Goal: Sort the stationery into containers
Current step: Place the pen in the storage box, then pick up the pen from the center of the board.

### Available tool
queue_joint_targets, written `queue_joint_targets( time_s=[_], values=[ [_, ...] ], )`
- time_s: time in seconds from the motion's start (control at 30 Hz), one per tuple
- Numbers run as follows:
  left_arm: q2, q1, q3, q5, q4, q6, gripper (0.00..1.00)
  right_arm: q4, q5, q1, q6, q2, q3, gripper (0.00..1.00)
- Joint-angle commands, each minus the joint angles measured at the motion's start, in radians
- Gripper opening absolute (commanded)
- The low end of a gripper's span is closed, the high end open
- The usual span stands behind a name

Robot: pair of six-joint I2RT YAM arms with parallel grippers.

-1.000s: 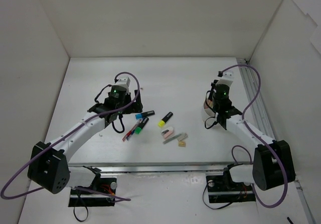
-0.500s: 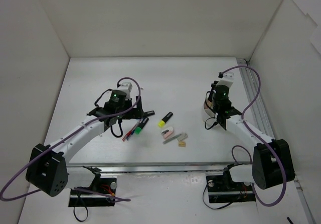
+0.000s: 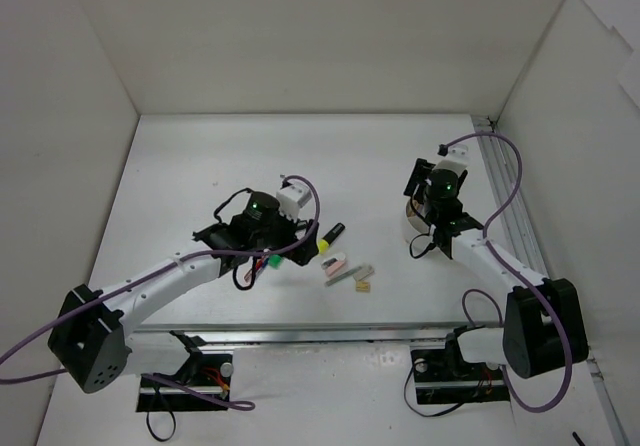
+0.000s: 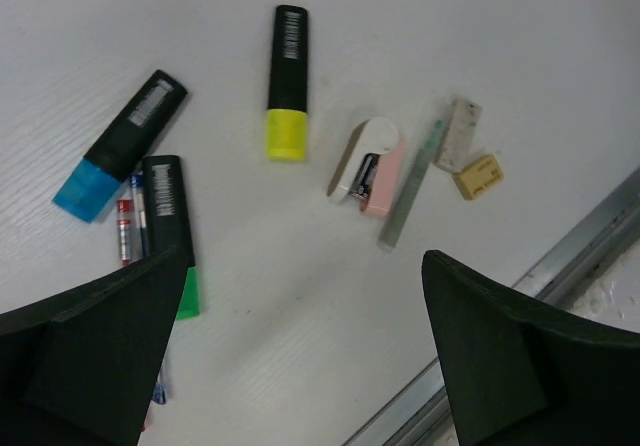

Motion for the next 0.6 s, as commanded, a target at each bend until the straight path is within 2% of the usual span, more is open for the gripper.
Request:
queue_joint_targets(
  time_s=[0.0,0.07,0.17,0.23,0.47,0.53,0.57],
  values=[
    [-0.009,-0.067,0.052,0.117,0.056,0.124,1.0,0.015,0.002,-0.01,0.03,-0.061,0.02,0.63],
    [0.02,-0.105,0.064,0.141,0.048,0.148,1.0,-0.039,-0.007,-0.005,0.042,-0.107,0.033,0.74],
    [0.068,-0.18,0.08,0.137,0.039,0.169,1.0,-0.115,-0.015,-0.007,0.06,-0.18,0.043,0.81],
    [0.107,-0.219,0.087,0.135,0.036,0.162,1.0,-0.152,-0.02,-0.007,0.063,-0.243,0.043,0.96],
    [0.213,-0.273,0.08,0.085,0.069,0.112,0.99,-0.295,-0.037,-0.009,0.076,-0.423,0.025,0.98],
    [0.249,-0.273,0.077,0.08,0.082,0.098,0.96,-0.314,-0.041,-0.009,0.077,-0.463,0.016,0.98],
    [0.259,-0.273,0.074,0.076,0.089,0.087,0.91,-0.318,-0.044,-0.01,0.079,-0.475,0.011,0.98]
  ],
)
